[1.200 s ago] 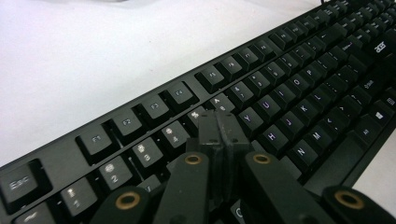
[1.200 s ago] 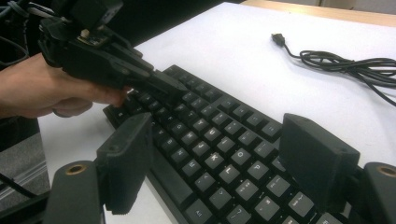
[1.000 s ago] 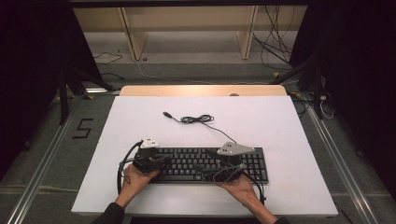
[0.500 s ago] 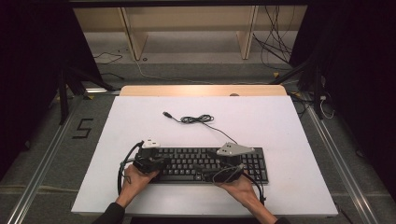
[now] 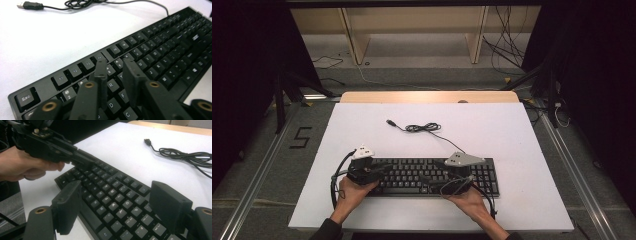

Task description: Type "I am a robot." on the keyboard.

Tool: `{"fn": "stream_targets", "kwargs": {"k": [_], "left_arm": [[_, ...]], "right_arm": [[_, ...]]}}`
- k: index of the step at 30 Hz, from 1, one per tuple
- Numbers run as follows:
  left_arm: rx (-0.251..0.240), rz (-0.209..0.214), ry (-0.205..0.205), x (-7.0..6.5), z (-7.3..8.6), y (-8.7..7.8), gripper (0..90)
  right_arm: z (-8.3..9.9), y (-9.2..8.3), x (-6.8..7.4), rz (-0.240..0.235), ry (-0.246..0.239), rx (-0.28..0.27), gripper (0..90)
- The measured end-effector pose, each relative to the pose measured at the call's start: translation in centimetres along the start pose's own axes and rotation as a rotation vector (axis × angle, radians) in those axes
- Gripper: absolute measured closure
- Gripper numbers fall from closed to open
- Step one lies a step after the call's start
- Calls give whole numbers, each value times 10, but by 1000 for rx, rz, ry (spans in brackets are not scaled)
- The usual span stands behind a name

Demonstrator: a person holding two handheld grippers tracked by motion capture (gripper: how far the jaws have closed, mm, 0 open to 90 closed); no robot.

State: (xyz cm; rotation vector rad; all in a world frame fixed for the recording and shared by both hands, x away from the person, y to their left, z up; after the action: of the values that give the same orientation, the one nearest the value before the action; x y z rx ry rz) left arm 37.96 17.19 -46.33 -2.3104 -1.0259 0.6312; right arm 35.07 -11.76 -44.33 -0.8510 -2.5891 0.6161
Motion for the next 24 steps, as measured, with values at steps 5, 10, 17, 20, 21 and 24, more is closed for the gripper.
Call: {"fn": "stream_targets", "kwargs": {"k": [5, 10, 17, 20, 21, 24], "left_arm": [[-32, 26, -14, 1, 0, -8, 651], [-57, 47, -19, -1, 2, -13, 538], [-96, 43, -27, -4, 5, -20, 369], [-118, 46, -28, -4, 7, -24, 332], [-126, 44, -27, -5, 7, -26, 322], [-139, 43, -29, -4, 9, -30, 300]], "right_arm": [[0, 1, 0, 0, 0, 2, 274], [0, 2, -1, 0, 0, 5, 278], [0, 5, -1, -2, -4, 15, 294], [0, 6, -1, -4, -7, 20, 309], [0, 6, -1, -3, -8, 23, 316], [-1, 7, -1, -10, -9, 32, 360]]}}
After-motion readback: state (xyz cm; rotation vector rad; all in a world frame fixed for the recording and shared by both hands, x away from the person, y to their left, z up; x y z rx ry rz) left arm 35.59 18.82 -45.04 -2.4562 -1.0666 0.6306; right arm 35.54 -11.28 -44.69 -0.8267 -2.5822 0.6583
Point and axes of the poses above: each handheld gripper's, and its own axes: y roughly forward along the jaws, z roughly out of its underside, x roughly to its left, the point moved 1 cm from there along y, roughly forward along the jaws, and after that the axes turned 3 degrees about x, right-handed, at the moved point
